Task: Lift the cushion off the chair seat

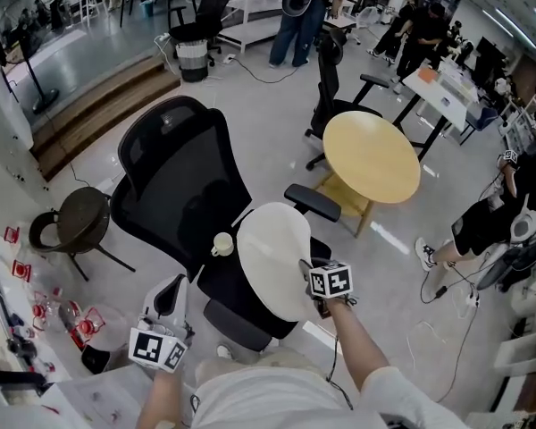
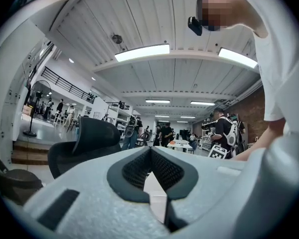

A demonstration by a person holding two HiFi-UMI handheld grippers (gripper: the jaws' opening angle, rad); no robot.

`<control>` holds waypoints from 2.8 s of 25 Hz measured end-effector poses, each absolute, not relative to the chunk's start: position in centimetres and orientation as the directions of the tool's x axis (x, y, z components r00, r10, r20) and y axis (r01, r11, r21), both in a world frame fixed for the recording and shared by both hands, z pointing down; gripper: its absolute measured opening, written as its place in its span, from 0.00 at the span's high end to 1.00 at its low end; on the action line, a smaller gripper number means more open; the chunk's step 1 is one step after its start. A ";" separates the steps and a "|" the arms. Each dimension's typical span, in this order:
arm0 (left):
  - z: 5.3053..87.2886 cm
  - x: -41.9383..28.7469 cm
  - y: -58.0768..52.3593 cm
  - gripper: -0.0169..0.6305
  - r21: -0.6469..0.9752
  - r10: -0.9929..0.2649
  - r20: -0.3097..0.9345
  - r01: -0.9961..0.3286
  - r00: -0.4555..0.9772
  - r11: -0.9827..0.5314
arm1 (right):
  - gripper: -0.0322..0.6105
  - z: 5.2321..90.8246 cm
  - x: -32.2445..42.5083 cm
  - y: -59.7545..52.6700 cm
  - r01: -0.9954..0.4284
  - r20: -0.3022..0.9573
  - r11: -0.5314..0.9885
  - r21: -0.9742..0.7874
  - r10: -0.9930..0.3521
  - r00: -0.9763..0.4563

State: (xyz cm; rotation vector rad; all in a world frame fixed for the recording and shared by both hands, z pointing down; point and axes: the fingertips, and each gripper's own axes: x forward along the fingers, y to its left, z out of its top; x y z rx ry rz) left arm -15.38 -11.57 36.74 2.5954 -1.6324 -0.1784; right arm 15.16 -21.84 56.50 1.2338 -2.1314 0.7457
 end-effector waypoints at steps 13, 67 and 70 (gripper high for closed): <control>31.6 -17.2 -12.4 0.95 0.085 -0.911 -0.163 -0.915 0.378 -0.394 | 0.87 41.1 17.5 -23.6 -0.893 0.476 0.432 -0.125 -0.764 -0.436; 27.2 -23.3 -8.7 0.95 0.085 -0.946 -0.239 -0.966 0.220 -0.246 | 0.87 24.6 23.2 -13.0 -0.961 0.042 0.258 -0.100 -0.964 -0.263; 27.3 -23.4 -8.2 0.95 0.085 -0.947 -0.239 -0.967 0.213 -0.239 | 0.87 24.4 23.2 -12.8 -0.960 0.035 0.262 -0.097 -0.963 -0.267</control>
